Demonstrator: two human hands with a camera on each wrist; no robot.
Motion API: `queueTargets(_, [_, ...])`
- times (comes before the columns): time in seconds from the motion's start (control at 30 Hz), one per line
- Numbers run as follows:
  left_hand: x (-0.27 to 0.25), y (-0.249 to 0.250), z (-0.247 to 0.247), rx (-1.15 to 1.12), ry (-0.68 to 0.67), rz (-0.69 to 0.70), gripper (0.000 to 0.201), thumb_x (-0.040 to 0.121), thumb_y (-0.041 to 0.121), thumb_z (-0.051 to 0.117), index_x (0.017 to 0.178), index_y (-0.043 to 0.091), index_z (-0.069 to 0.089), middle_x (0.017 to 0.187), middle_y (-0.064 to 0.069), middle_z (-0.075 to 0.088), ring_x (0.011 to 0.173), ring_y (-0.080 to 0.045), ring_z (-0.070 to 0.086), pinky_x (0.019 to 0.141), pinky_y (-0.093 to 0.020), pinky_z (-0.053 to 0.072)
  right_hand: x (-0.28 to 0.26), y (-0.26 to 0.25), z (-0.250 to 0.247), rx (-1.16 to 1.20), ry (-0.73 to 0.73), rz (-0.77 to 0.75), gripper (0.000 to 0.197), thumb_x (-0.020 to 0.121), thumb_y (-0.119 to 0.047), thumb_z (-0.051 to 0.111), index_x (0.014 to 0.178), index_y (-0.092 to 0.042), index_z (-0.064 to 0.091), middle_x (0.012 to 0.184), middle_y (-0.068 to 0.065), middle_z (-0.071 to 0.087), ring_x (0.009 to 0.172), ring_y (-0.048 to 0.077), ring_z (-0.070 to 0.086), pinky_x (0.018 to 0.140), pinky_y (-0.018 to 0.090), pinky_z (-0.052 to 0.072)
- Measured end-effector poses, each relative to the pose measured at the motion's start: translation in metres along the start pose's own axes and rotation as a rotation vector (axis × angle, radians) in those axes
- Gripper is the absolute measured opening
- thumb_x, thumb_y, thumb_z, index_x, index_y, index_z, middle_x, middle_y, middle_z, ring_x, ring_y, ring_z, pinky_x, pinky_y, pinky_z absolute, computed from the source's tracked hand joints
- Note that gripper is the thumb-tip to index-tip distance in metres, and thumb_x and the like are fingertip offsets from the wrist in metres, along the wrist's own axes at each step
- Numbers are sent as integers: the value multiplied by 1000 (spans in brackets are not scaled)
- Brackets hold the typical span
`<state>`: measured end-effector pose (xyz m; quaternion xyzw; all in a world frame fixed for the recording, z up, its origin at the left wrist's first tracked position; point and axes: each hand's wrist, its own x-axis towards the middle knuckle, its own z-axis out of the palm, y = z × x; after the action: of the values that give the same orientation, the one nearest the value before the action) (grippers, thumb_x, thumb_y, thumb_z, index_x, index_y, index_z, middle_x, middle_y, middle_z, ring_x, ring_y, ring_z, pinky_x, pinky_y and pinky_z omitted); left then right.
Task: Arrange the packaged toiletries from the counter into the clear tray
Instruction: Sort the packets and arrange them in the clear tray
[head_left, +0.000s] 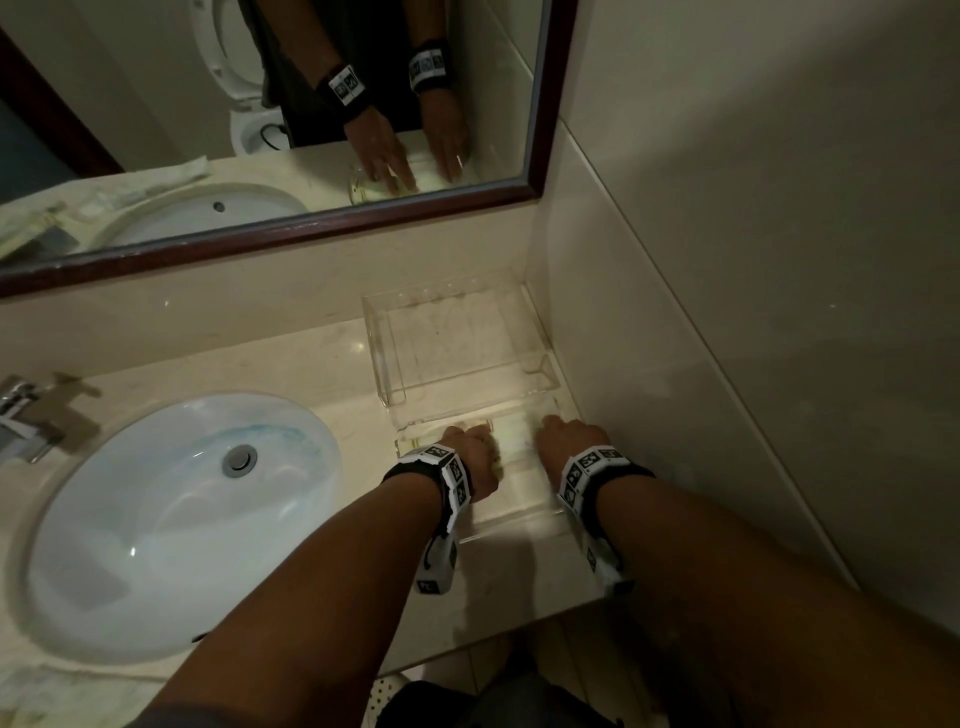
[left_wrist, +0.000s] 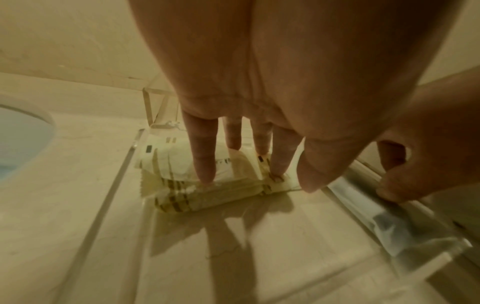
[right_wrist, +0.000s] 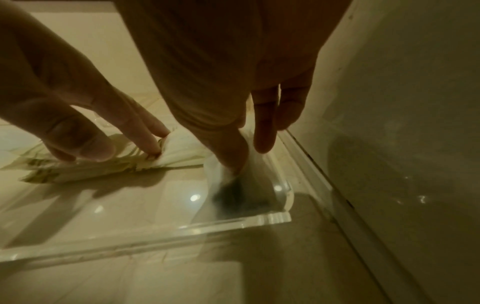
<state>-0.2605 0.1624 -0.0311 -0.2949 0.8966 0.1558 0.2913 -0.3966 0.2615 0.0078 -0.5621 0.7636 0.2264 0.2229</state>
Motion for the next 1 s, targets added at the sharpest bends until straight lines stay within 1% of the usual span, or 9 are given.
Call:
queueTargets(0.1, [12, -7, 12, -3, -19, 10, 57, 83, 49, 46, 131, 18, 54, 137, 1, 53, 137, -26, 37, 109, -42, 33, 6, 6, 4, 69, -45, -14, 68, 91, -19, 61, 151, -14, 30, 164, 8, 12, 129, 33, 51, 102, 45, 47])
queueTargets(0.2, [12, -9, 11, 69, -2, 54, 46, 87, 47, 47, 123, 21, 60, 141, -1, 50, 138, -25, 37, 110, -41, 32, 4, 9, 1, 40, -121, -28, 77, 95, -24, 58, 157, -16, 13, 167, 3, -3, 137, 32, 45, 105, 43, 43])
queueTargets(0.33, [12, -11, 11, 64, 11, 73, 41, 92, 43, 49, 122, 19, 62, 140, -4, 49, 136, -28, 39, 111, -39, 30, 6, 12, 3, 82, -168, -29, 73, 95, -23, 55, 156, -18, 16, 167, 0, -3, 137, 34, 43, 107, 46, 43])
queueTargets(0.47, [15, -12, 16, 6, 27, 60, 45, 92, 45, 46, 127, 19, 57, 144, 0, 47, 136, -26, 37, 110, -40, 33, 9, 14, 2, 128, -185, -44, 80, 92, -21, 59, 157, -20, 14, 163, -2, 11, 130, 37, 49, 104, 46, 44])
queueTargets(0.57, [17, -13, 17, -16, 50, 51, 42, 91, 46, 49, 121, 19, 59, 133, -1, 51, 130, -30, 42, 105, -41, 38, 9, 13, 5, 137, -165, -46, 85, 90, -23, 63, 157, -20, 11, 160, -1, 15, 125, 38, 53, 103, 48, 45])
queueTargets(0.67, [15, -15, 17, -61, 30, 17, 47, 87, 49, 51, 121, 17, 57, 130, -2, 51, 115, -36, 48, 101, -40, 42, 5, 11, 5, 130, -151, -38, 87, 90, -23, 62, 158, -21, 7, 162, -2, 12, 124, 38, 54, 101, 46, 46])
queueTargets(0.73, [14, -14, 16, -53, 57, 35, 51, 82, 53, 49, 117, 18, 59, 129, -2, 52, 111, -36, 50, 99, -41, 44, 4, 11, 6, 115, -145, -37, 90, 91, -26, 63, 159, -24, 3, 165, -3, 6, 126, 37, 53, 101, 46, 46])
queueTargets(0.87, [13, -12, 18, -35, 70, 67, 42, 85, 51, 48, 108, 20, 65, 127, -3, 53, 111, -33, 53, 102, -39, 41, 3, 5, 4, 50, -184, -18, 92, 93, -29, 58, 159, -22, -5, 166, -3, 0, 131, 34, 49, 102, 47, 47])
queueTargets(1.0, [14, -14, 22, -88, 48, 37, 50, 85, 53, 50, 118, 18, 62, 139, -4, 45, 121, -38, 46, 106, -43, 39, 4, -5, 4, -41, -248, 15, 89, 97, -33, 50, 158, -19, -13, 166, -3, -15, 141, 30, 38, 105, 45, 44])
